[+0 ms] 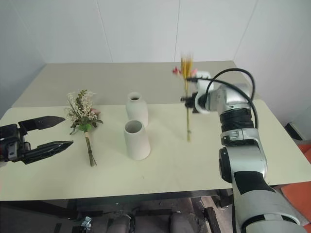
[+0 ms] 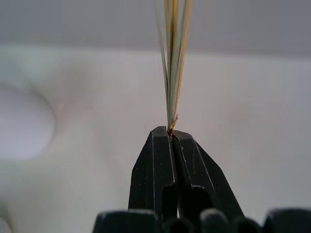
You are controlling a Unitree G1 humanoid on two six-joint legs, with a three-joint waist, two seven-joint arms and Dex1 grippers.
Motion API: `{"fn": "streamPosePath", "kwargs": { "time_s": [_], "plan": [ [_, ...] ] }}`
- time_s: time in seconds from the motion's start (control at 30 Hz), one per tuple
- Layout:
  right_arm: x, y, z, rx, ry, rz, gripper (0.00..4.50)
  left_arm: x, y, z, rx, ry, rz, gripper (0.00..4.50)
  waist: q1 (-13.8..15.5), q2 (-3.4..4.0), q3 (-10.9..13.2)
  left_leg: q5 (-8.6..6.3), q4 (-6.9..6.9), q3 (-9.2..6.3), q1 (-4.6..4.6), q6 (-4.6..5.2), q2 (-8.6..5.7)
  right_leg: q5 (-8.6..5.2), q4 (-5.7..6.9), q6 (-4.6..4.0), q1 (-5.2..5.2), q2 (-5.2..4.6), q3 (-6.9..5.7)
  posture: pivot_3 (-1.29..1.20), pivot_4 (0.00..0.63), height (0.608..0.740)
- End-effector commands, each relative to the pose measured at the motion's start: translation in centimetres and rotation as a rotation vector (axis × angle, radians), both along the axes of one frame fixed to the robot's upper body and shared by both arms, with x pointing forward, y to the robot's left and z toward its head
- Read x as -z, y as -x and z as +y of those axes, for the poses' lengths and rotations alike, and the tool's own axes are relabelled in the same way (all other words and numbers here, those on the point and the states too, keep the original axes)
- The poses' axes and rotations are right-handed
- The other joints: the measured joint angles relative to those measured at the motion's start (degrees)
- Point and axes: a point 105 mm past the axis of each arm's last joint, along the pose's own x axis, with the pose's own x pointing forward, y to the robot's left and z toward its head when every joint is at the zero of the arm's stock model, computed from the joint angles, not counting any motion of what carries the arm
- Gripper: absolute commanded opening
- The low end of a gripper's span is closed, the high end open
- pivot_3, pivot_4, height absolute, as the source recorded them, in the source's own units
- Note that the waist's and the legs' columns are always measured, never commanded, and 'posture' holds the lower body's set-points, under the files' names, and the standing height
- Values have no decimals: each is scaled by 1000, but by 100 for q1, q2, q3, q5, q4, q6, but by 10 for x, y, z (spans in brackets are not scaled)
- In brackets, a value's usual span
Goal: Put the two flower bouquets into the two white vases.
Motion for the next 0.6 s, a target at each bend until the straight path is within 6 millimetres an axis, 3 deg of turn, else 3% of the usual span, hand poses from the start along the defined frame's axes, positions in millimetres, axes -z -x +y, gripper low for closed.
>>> {"fn": "streamPosePath", "kwargs": {
  "time_s": [0.03, 0.13, 0.27, 0.4, 0.6],
  "plan": [
    [-86, 15, 23, -92, -212, -395, 38, -7, -2, -1, 21, -20, -30, 4500, -46, 1, 0, 0, -2, 2, -1, 0, 2, 2, 1, 0, -6, 3, 5, 0, 150, 740],
    [-116, 31, 52, -197, -316, -556, 38, -9, -6, -2, 33, -23, -35, 4500, -93, 2, 1, 0, -7, -1, -1, 0, 6, 8, 9, -12, -10, 9, 6, 0, 150, 740],
    [-130, 40, 83, -276, -357, -653, 38, -11, -7, -2, 38, -29, -39, 4500, -141, 3, 2, 0, -7, -2, -1, 0, 7, 14, 10, -21, -10, 9, 6, 0, 150, 740],
    [-127, 41, 108, -326, -337, -664, 38, -10, -5, -2, 32, -36, -40, 4500, -135, 3, 2, 0, -8, -2, -2, 0, 7, 17, 9, -29, -10, 8, 4, 0, 150, 740],
    [-115, 37, 123, -349, -308, -630, 38, -9, -1, -2, 20, -38, -39, 4500, -139, 4, 3, 0, -10, -3, -2, 0, 7, 22, 9, -39, -12, 7, 4, 0, 150, 740]
  ]
}}
